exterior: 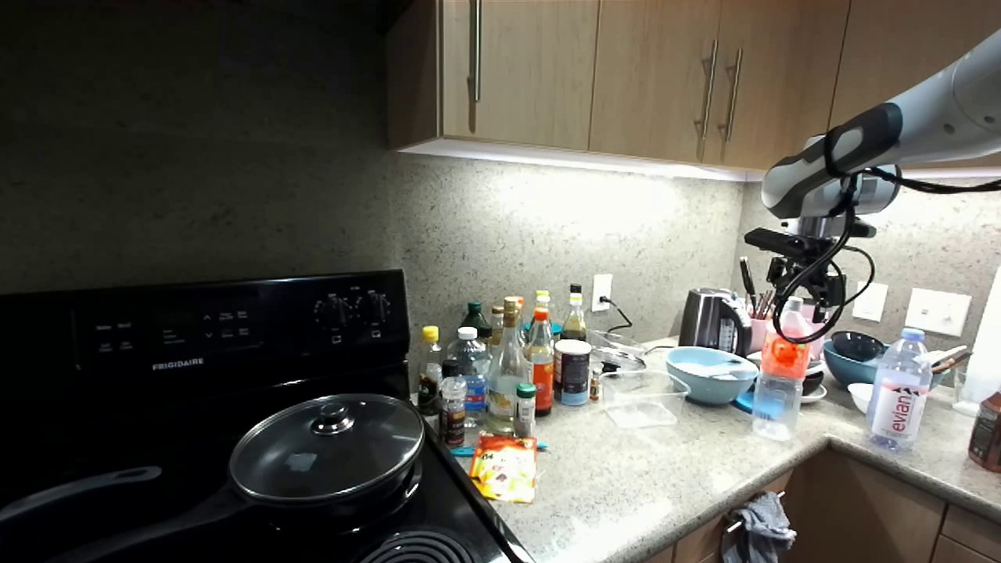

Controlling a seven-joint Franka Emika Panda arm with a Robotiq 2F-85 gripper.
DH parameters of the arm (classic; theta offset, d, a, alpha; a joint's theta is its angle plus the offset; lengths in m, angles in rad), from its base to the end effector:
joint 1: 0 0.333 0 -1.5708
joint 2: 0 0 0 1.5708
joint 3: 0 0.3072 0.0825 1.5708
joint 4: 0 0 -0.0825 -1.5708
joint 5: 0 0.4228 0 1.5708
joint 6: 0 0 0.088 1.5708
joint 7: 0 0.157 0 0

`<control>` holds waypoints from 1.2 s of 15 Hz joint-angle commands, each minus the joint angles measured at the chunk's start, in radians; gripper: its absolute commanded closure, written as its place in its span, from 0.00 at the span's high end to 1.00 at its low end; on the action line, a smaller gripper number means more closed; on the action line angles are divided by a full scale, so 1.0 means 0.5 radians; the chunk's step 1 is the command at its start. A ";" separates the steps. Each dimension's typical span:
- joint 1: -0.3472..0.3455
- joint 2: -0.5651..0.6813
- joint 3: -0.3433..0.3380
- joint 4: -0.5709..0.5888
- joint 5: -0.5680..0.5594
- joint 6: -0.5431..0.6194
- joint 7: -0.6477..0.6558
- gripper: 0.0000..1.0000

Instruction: Put the plastic bottle inside the container

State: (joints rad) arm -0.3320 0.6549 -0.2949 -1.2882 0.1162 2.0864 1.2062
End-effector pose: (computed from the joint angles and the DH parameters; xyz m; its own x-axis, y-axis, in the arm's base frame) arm 0.6677 -0.4158 0.3221 -0.2420 -0.9623 0.1241 -0.9652 0.2256 -0.1327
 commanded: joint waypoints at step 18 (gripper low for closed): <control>0.012 0.003 0.037 0.000 0.000 0.003 -0.018 0.85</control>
State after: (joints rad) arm -0.3260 0.6562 -0.2761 -1.2880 0.1162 2.0880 1.1970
